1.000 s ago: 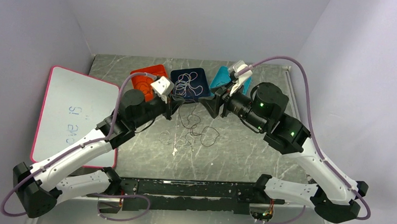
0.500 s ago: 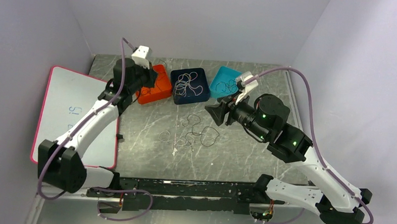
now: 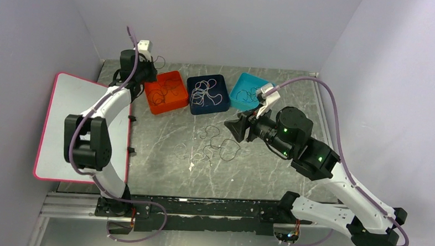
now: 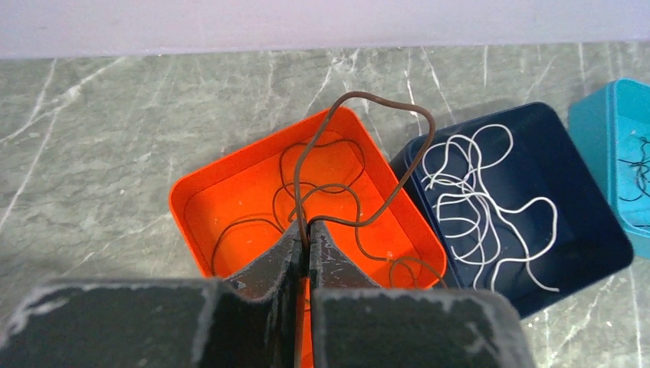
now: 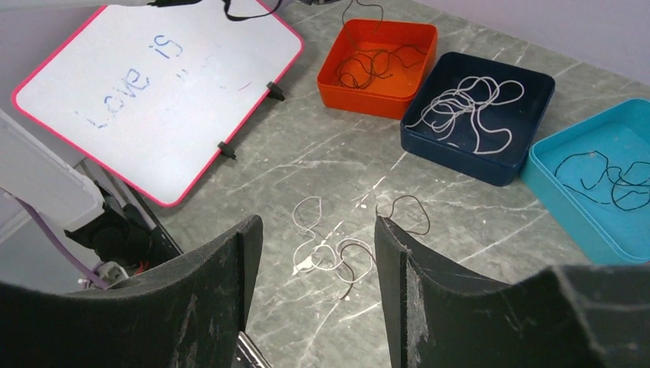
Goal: Untangle the cables
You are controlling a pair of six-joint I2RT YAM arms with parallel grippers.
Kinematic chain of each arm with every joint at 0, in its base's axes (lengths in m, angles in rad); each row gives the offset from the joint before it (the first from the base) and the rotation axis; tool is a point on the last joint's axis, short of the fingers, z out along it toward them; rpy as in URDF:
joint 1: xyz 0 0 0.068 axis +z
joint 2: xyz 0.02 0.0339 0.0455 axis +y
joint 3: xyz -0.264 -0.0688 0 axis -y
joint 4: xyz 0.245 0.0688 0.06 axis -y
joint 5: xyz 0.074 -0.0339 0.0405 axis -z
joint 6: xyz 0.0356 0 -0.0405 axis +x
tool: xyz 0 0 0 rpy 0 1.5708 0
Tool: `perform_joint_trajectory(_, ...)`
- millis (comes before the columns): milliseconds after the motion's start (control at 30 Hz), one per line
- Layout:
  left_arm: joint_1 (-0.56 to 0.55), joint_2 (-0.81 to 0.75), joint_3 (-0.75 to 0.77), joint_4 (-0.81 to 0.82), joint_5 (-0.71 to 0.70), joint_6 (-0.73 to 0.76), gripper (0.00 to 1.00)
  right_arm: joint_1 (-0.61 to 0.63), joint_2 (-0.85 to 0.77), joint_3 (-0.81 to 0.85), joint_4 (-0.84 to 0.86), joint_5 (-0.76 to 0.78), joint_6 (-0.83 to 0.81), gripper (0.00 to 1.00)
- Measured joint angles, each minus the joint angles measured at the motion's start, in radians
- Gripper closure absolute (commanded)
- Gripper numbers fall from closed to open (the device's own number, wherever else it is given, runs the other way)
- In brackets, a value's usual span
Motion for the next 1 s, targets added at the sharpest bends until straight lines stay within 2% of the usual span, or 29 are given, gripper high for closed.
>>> perform_joint_trajectory(300,0.000,0.180,0.103,0.024,-0.001,0.028,0.93,0.000,-0.014,0.000,-0.034,0.014,0.000,0.41)
perform_joint_trajectory(667,0.000,0.298,0.163,0.034,0.013,0.049,0.92,0.000,0.002,0.000,-0.043,0.029,-0.001,0.41)
perform_joint_trajectory(800,0.000,0.304,0.161,0.026,0.052,0.035,0.87,0.000,0.010,0.000,-0.042,0.029,0.000,0.41)
perform_joint_trajectory(1000,0.000,0.302,0.142,0.014,0.109,0.014,0.64,0.000,0.010,-0.015,-0.021,0.025,0.002,0.41)
